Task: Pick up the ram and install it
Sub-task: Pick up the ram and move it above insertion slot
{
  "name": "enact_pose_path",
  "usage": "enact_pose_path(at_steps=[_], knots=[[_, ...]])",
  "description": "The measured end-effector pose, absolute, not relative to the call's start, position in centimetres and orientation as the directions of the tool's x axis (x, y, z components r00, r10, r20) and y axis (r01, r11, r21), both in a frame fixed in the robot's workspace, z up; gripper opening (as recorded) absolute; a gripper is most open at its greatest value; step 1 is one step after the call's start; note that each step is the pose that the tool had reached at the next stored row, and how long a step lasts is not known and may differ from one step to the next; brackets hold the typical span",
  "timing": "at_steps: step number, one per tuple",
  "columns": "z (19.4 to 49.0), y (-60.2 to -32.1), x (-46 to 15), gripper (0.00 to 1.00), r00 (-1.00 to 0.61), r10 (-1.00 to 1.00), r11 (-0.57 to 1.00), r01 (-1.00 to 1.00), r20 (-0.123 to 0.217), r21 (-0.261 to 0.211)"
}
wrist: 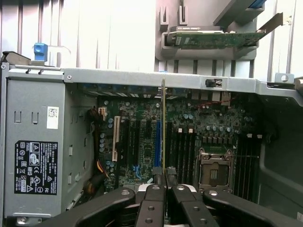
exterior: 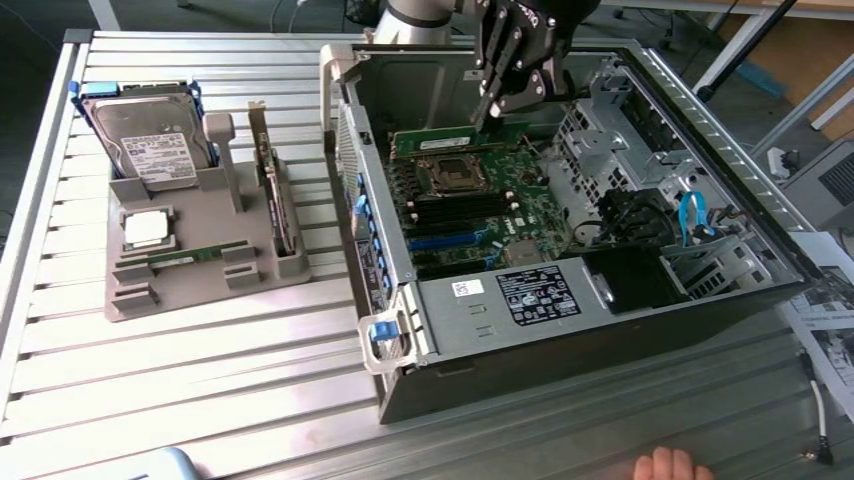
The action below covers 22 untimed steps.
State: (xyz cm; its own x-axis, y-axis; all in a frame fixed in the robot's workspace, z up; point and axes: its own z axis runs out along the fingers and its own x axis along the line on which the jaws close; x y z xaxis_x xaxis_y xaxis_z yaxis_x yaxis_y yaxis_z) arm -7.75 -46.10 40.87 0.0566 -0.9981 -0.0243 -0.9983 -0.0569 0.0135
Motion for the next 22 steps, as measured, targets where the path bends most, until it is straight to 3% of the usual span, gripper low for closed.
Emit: enact_pose_path(at_steps=[10,22], knots=[[40.8,-46.1,-7.7,0.12,0.056,-0.997,-0.056,-0.998,-0.046,0.012],[40.7,-46.1,-6.0,0.12,0.056,-0.997,-0.056,-0.998,-0.048,0.017]])
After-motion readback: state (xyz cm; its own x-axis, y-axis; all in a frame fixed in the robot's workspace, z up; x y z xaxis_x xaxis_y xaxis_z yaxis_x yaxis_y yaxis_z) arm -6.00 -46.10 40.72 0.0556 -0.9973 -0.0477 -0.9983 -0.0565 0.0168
